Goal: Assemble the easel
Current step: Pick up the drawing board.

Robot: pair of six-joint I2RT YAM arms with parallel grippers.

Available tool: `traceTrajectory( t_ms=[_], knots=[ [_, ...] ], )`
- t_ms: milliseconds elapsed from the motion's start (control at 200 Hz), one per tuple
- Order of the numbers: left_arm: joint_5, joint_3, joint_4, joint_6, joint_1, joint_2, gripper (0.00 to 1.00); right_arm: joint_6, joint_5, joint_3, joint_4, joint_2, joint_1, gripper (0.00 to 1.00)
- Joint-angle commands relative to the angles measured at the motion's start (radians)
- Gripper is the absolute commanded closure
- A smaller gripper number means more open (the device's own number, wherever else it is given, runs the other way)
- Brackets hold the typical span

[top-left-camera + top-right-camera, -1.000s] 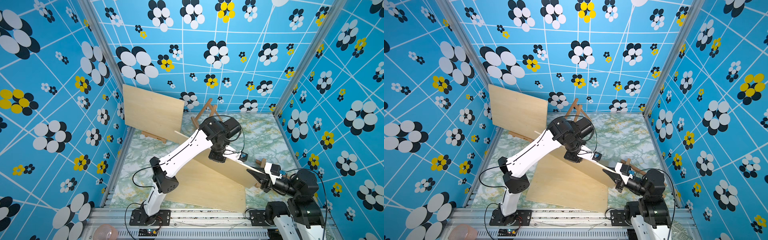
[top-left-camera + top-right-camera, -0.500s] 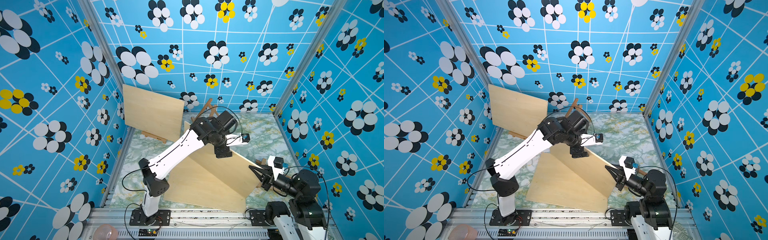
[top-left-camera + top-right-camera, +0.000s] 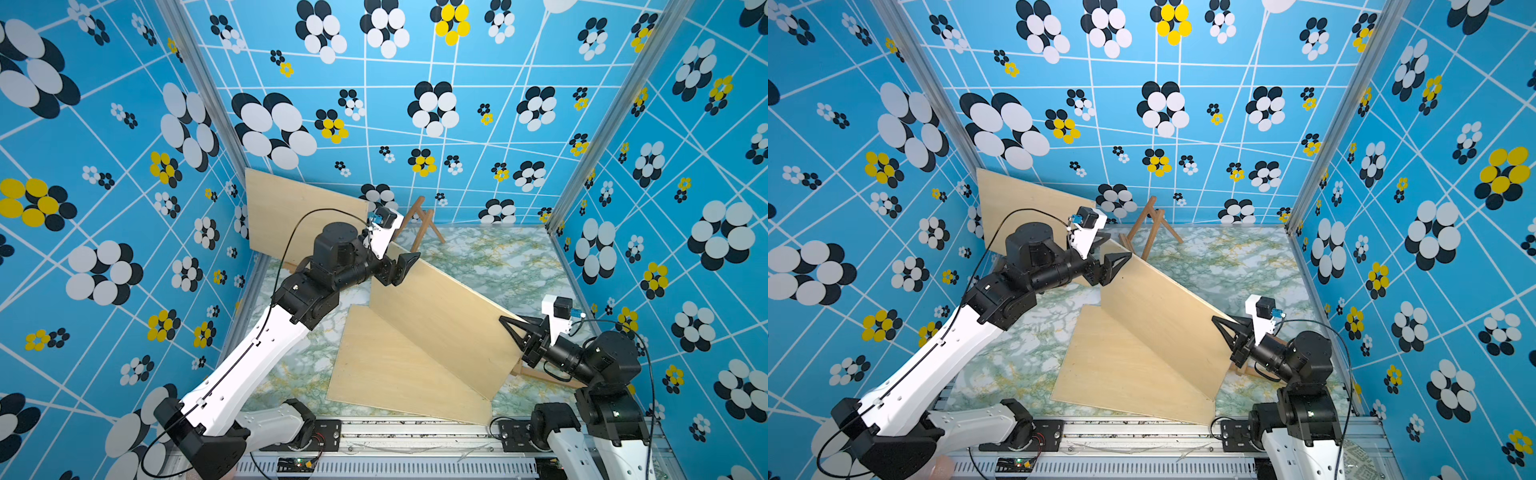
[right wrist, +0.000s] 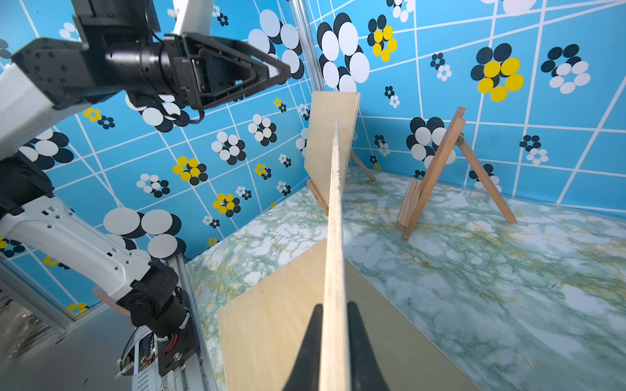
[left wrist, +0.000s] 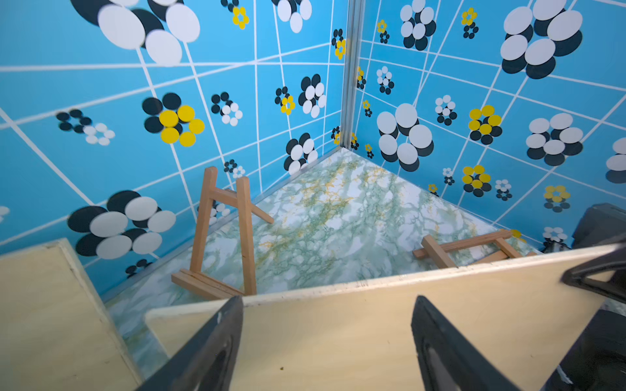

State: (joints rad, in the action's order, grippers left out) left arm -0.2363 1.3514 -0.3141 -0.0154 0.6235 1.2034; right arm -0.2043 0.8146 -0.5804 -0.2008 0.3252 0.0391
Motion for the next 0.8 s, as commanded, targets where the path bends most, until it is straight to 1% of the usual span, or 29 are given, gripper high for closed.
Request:
traceTrajectory(
  t_ms=[0, 70, 135, 235, 395, 475, 575, 680, 730, 795],
  knots=[
    [-0.018, -0.096, 0.046, -0.112, -0.01, -0.026, 0.2, -0.085, 0.01, -0.055, 0.205, 0.002, 0.009, 1.0],
    [0.0, -0.146, 0.043, -0.142, -0.017, -0.053, 0.2, -0.101, -0.004, -0.059, 0.228, 0.014, 0.01, 1.0],
    [0.011, -0.195, 0.056, -0.197, -0.03, -0.075, 0.21, -0.112, -0.014, -0.067, 0.237, 0.034, 0.01, 1.0],
    [-0.024, -0.284, 0.086, -0.309, -0.042, -0.1, 0.21, -0.126, -0.039, -0.075, 0.251, 0.058, 0.01, 1.0],
    [-0.043, -0.462, 0.142, -0.525, -0.039, -0.165, 0.22, -0.112, -0.056, -0.12, 0.214, 0.094, 0.01, 1.0],
    [-0.058, -0.559, 0.193, -0.678, -0.031, -0.201, 0.22, -0.091, -0.062, -0.147, 0.179, 0.104, 0.009, 1.0],
    [-0.051, -0.692, 0.289, -0.867, 0.009, -0.247, 0.2, -0.072, -0.081, -0.164, 0.133, 0.114, 0.008, 1.0],
    [0.022, -0.848, 0.439, -1.089, 0.084, -0.273, 0.22, -0.068, -0.087, -0.164, 0.124, 0.115, 0.009, 1.0],
    [0.057, -0.905, 0.487, -1.157, 0.127, -0.268, 0.23, -0.068, -0.088, -0.165, 0.124, 0.114, 0.009, 1.0],
    [0.102, -0.957, 0.533, -1.213, 0.169, -0.255, 0.24, -0.069, -0.083, -0.17, 0.122, 0.114, 0.009, 1.0]
  ],
)
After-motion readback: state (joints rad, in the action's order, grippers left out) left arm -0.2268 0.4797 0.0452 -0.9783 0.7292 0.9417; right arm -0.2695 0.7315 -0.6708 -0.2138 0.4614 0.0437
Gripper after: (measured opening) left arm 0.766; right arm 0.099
